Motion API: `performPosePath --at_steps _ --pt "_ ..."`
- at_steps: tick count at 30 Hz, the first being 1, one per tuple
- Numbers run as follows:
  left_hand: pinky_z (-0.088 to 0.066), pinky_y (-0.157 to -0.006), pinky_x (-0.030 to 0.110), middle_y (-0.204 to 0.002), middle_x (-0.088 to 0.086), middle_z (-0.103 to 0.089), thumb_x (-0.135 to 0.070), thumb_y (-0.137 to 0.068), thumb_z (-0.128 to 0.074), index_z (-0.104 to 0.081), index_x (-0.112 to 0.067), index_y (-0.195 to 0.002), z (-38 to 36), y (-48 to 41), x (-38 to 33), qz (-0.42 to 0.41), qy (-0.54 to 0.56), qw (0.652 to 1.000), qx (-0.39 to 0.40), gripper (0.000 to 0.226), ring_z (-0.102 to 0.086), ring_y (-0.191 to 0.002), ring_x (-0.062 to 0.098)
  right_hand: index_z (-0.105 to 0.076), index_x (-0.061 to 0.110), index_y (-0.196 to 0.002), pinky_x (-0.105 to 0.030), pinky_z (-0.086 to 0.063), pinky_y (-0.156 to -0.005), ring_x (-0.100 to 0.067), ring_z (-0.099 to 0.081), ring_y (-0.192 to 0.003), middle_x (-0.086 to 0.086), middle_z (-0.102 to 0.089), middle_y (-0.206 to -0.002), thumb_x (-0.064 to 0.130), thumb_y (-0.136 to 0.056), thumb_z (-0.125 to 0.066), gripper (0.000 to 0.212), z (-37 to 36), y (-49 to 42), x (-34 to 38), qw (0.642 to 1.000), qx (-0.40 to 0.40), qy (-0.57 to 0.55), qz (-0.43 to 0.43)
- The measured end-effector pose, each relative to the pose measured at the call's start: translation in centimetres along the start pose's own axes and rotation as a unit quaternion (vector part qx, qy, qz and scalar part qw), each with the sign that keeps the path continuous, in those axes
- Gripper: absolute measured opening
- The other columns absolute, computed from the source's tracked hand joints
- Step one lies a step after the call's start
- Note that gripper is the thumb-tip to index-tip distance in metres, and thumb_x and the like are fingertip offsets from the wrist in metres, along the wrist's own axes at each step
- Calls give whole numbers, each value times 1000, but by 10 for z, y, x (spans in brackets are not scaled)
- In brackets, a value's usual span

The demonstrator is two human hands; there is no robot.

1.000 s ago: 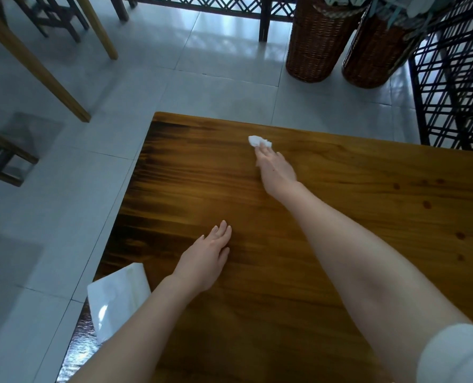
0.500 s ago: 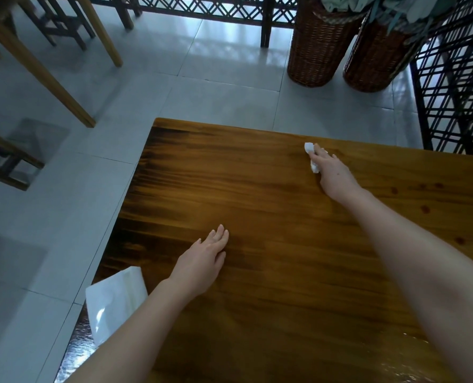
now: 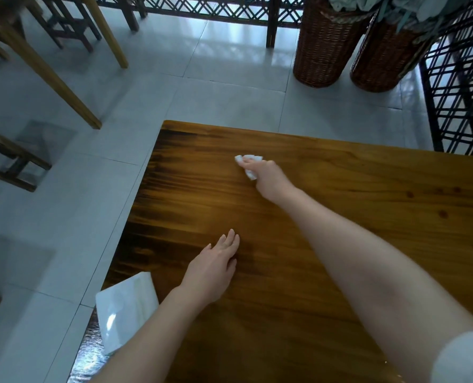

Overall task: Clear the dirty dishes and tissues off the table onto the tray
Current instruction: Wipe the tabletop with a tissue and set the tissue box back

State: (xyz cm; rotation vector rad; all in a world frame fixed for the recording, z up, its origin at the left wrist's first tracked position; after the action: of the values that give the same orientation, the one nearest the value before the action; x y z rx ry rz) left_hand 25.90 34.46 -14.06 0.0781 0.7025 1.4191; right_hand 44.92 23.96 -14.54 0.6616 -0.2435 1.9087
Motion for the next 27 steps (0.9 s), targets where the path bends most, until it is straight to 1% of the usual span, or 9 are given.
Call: performPosePath --at_steps 3,5,7,9,11,13,18,22,27 --pt "-16 -116 26 -159 -12 -4 -29 -104 -33 -10 -30 -152 1 0 1 -7 -2 1000 -10 54 -10 -146 6 -31 23 -147 -35 -30 -111 -26 -33 -138 -2 -34 -151 -22 -83 -44 79 -27 -8 39 999 18 -18 32" --pt "-16 -116 26 -159 -12 -5 -29 -104 -32 -11 -29 -152 2 -1 1 -13 -2 1000 -11 53 -11 -146 6 -31 17 -147 -35 -35 -107 -29 -36 -137 -5 -35 -151 -19 -85 -48 74 -30 -10 49 999 7 -6 45" --pt "-15 -116 26 -159 -13 -5 -29 -104 -33 -11 -29 -152 3 0 0 -16 -4 1000 -14 53 -11 -145 6 -30 15 -148 -37 -35 -107 -30 -32 -139 -6 -35 -151 -17 -86 -49 72 -24 -9 49 998 -9 26 63" --pt "-15 -116 26 -159 -13 -5 -27 -104 -33 -10 -30 -152 3 1 0 -15 -10 1000 -12 54 -10 -145 5 -29 15 -148 -37 -30 -110 -30 -27 -140 -5 -33 -152 -17 -87 -48 71 -18 -8 43 996 -17 55 64" --pt "-15 -116 25 -159 -13 -3 -25 -103 -34 -9 -30 -152 2 1 2 -10 -11 1000 -8 55 -9 -145 5 -30 12 -147 -33 -22 -113 -28 -29 -140 -5 -32 -152 -19 -86 -48 71 -13 -4 36 996 -22 72 56" --pt "-15 -116 25 -159 -14 -2 -23 -103 -34 -8 -31 -152 2 -1 3 -2 -9 1000 -9 56 -8 -145 4 -31 10 -147 -31 -20 -113 -27 -32 -138 -6 -34 -151 -19 -85 -49 70 -4 2 26 994 -38 92 47" --pt "-16 -116 26 -159 -14 -1 -22 -103 -35 -7 -32 -152 3 0 -2 17 -11 1000 1 58 -7 -145 5 -28 9 -147 -28 -16 -114 -21 -32 -139 -7 -33 -152 -19 -83 -48 72 28 30 -38 984 -88 152 -17" --pt "-19 -117 28 -159 -13 -2 -22 -103 -36 -9 -31 -152 4 1 -6 38 -18 999 -3 57 -9 -146 6 -30 14 -147 -32 -28 -111 -24 -34 -138 -3 -32 -152 -19 -81 -52 77 61 69 -105 972 -112 174 -116" --pt "-21 -116 29 -159 -13 -4 -20 -102 -38 -12 -28 -153 2 3 -9 57 -17 998 -10 57 -11 -146 8 -41 13 -141 -37 -32 -109 -27 -39 -134 -5 -39 -149 -10 -90 -46 56 91 109 -159 962 -110 181 -174"
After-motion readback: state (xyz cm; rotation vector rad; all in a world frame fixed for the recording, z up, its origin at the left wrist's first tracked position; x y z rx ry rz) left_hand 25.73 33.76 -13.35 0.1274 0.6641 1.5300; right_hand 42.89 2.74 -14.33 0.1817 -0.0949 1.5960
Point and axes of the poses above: each hand's wrist, its own y-axis away from the middle knuckle, its own z-axis out of the back of the hand, x = y × z, the point moved 6 cm from there along -y, towards the middle knuckle
